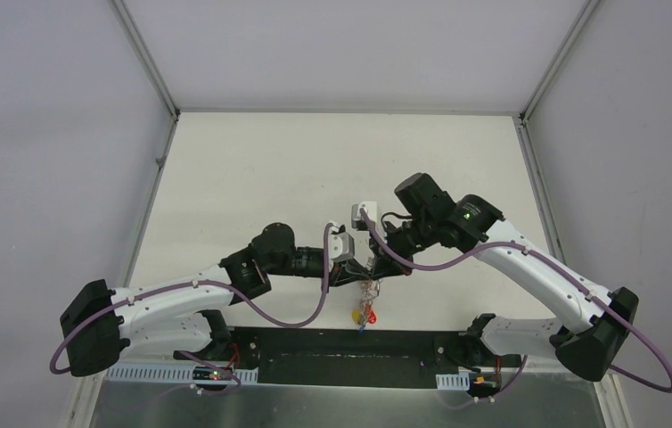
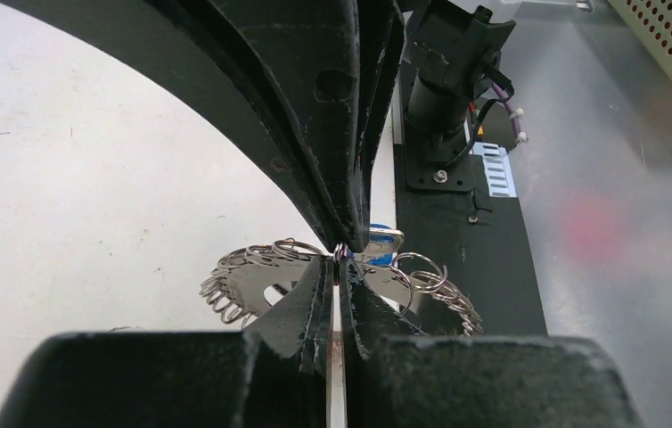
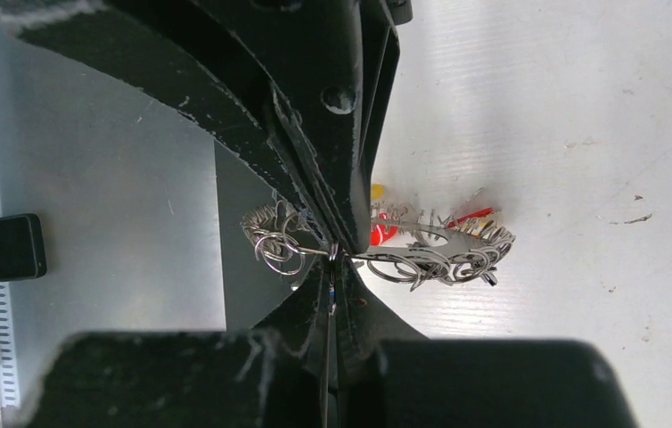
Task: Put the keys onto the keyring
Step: Adjust the key on the keyring.
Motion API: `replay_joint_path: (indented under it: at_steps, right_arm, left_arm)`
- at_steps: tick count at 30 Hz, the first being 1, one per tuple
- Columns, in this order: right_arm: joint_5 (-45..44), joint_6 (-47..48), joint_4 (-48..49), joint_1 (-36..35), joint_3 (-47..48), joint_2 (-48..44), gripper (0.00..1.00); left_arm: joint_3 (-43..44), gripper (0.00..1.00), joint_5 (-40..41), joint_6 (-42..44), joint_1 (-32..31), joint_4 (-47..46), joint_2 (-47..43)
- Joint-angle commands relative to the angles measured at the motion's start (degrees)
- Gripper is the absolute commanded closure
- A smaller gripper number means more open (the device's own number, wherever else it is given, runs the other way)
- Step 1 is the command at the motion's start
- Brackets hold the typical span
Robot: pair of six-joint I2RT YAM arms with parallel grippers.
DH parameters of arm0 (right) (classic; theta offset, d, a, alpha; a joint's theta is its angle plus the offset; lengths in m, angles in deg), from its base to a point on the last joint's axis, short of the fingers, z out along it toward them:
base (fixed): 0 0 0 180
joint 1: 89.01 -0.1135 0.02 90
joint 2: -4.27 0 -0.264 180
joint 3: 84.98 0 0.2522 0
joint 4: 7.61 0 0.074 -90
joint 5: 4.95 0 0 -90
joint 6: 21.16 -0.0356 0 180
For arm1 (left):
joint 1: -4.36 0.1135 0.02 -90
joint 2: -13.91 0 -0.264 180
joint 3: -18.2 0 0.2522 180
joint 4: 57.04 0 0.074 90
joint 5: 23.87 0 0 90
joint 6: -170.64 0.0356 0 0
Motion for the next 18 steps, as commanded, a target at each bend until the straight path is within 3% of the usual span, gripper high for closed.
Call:
replay_joint_path:
  at_steps: [1, 5, 8, 10, 12, 18]
  right_arm:
    - [0.9, -0.06, 2.29, -0.46, 2.43, -1.22, 1.0]
    - [-0.85, -0.81, 4.34, -0.46, 1.37, -2.42, 0.97]
    - [-2.88, -2.28, 7.41, -0.4, -0.41, -4.65, 0.82]
    - [-3.14, -3.31, 9.57, -0.15, -1.7, -6.45, 0.65]
    - [-2.21, -4.0, 12.1, 0.62, -3.09, -8.58, 0.54]
    - [6.81, -8.24, 19.26, 5.6, -6.14, -12.43, 0.47]
  left_arm:
    - [1.83, 1.0, 0.91, 0.18, -0.81, -2.95, 0.45]
    - [1.35, 1.0, 1.75, -0.35, -0.83, -3.04, -0.28]
    - [0.04, 1.0, 3.44, -0.47, -0.79, -3.78, -2.24]
    - [-1.17, 1.0, 5.17, -0.36, -0.8, -4.6, -4.67]
    - [-2.86, 1.0, 6.8, -0.2, -0.8, -6.35, -7.12]
    - [-9.45, 1.0, 9.89, 0.12, -0.86, -16.23, -13.72]
